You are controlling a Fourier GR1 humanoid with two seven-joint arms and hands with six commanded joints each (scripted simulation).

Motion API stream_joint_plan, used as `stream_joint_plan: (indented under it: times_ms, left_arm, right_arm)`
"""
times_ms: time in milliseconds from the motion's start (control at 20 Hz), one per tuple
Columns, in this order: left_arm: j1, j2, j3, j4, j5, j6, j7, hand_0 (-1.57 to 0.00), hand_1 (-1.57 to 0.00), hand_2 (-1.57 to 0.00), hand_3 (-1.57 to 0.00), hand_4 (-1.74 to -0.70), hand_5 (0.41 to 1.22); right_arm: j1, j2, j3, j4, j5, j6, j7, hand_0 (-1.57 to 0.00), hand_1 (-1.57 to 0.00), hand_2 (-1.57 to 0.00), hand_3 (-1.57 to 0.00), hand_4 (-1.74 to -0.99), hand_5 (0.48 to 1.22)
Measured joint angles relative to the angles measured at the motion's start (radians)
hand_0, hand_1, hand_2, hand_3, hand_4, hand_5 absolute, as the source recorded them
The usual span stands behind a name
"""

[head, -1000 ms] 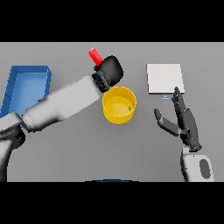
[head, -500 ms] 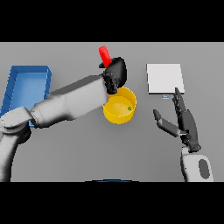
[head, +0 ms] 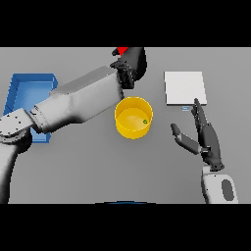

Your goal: Pick up the red beaker and tilt it to pour out 1 green nut into yellow bowl. Pick up the yellow bowl and place it on the metallic measuring scale.

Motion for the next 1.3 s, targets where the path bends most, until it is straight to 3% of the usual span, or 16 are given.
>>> stream_joint_plan:
  times_ms: [50,150,250,400,450,550,800,900,1050,1100,1250,1300]
  left_arm:
    - [-0.026,0.006,0.014,0.019,0.010,0.022,-0.001,-1.57,-1.27,-1.25,-1.57,-1.64,1.189]
    - [-0.092,0.045,0.046,0.046,0.028,0.069,0.003,-1.57,-1.38,-1.37,-1.21,-1.68,1.201]
    - [-0.152,0.086,0.074,0.084,0.052,0.118,-0.033,-1.57,-1.45,-1.44,-1.34,-1.60,1.208]
    - [-0.251,0.130,0.174,0.211,0.128,0.120,0.010,-1.57,-1.51,-1.50,-1.45,-1.54,1.214]
    - [-0.264,0.125,0.192,0.252,0.150,0.129,0.006,-1.57,-1.52,-1.52,-1.48,-1.58,1.216]
    - [-0.267,0.185,0.326,0.364,0.287,0.131,0.065,-1.57,-1.54,-1.54,-1.44,-1.64,1.218]
    - [-0.183,0.297,0.525,0.493,0.559,0.238,0.113,-1.57,-1.56,-1.56,-1.40,-1.71,1.220]
    - [-0.136,0.342,0.572,0.496,0.643,0.294,0.131,-1.57,-1.56,-1.56,-1.44,-1.72,1.220]
    - [-0.056,0.380,0.620,0.498,0.752,0.369,0.220,-1.57,-1.57,-1.57,-1.41,-1.73,1.221]
    - [-0.018,0.387,0.626,0.490,0.781,0.399,0.240,-1.57,-1.57,-1.57,-1.44,-1.73,1.221]
    - [0.099,0.415,0.652,0.470,0.881,0.442,0.310,-1.57,-1.57,-1.57,-1.50,-1.74,1.221]
    - [0.135,0.418,0.663,0.461,0.918,0.454,0.327,-1.57,-1.57,-1.57,-1.44,-1.74,1.221]
  right_arm:
    - [-0.014,-0.007,-0.006,0.001,0.001,-0.003,0.008,0.00,0.00,0.00,0.00,-1.222,0.609]
    - [-0.005,-0.002,-0.001,-0.003,-0.014,0.012,-0.004,0.00,0.00,0.00,0.00,-1.231,0.620]
    - [-0.014,0.000,0.004,0.000,-0.006,0.009,0.004,0.00,0.00,0.00,0.00,-1.246,0.631]
    - [-0.018,-0.004,0.005,-0.003,-0.013,0.018,0.009,0.00,0.00,0.00,0.00,-1.274,0.642]
    - [-0.024,-0.006,-0.002,0.003,-0.019,0.018,0.016,0.00,0.00,0.00,0.00,-1.281,0.644]
    - [-0.030,-0.015,-0.002,0.006,-0.015,0.020,0.013,0.00,0.00,0.00,0.00,-1.299,0.649]
    - [-0.031,-0.025,0.014,0.014,0.006,0.027,-0.037,0.00,0.00,0.00,0.00,-1.304,0.653]
    - [-0.049,-0.025,0.014,0.024,0.015,0.018,-0.027,0.00,0.00,0.00,0.00,-1.298,0.651]
    - [-0.036,-0.023,0.019,0.016,0.009,0.025,-0.027,0.00,0.00,0.00,0.00,-1.276,0.651]
    - [-0.050,-0.017,0.017,0.028,0.006,0.022,-0.005,0.00,0.00,0.00,0.00,-1.276,0.654]
    - [-0.043,-0.016,0.019,0.029,-0.001,0.031,-0.015,0.00,0.00,0.00,0.00,-1.285,0.663]
    - [-0.046,-0.020,0.019,0.037,0.005,0.030,-0.017,0.00,0.00,0.00,0.00,-1.293,0.667]
